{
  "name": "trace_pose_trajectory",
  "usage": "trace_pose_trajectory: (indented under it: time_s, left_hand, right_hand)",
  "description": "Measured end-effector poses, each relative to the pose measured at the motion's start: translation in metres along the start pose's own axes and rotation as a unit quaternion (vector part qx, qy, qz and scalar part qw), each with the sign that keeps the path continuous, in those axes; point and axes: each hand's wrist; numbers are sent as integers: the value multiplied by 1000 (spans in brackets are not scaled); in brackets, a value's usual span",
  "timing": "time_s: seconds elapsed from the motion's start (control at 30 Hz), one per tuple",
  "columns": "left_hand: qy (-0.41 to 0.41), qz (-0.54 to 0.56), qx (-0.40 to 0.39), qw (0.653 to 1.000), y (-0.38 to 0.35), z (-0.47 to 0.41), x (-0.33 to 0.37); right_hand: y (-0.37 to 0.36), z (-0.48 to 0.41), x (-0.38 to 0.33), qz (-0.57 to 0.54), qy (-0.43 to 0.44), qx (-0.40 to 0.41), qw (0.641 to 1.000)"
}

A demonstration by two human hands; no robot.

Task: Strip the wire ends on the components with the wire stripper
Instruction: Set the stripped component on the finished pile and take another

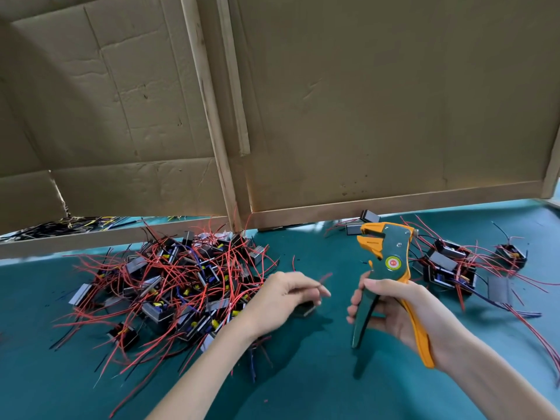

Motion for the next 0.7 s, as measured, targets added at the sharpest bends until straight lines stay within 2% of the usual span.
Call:
trace_pose_trajectory:
  time_s: [0.13, 0.27, 0.37, 0.47, 0.7]
  left_hand:
    - [-62, 90, 116, 987, 8, -1, 20]
    - [-77, 176, 175, 966, 13, 4, 42]
    - [-82, 182, 179, 963, 13, 7, 52]
    - [-87, 144, 168, 971, 14, 9, 56]
    - [-70, 131, 120, 982, 18, 10, 58]
  right_hand:
    - [1, -1, 1, 41, 1, -65, 997]
    - [-3, 0, 6, 78, -8, -125, 989]
    - [-7, 3, 8, 81, -10, -148, 986]
    - [-12, 6, 6, 77, -7, -167, 983]
    - [-16, 9, 3, 76, -2, -160, 984]
Point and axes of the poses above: each hand's wrist, its own z-axis away from the middle knuckle, its own y-axis out of the back of the hand, x = y × z, and after that the axes turned 7 degrees about z, right-handed
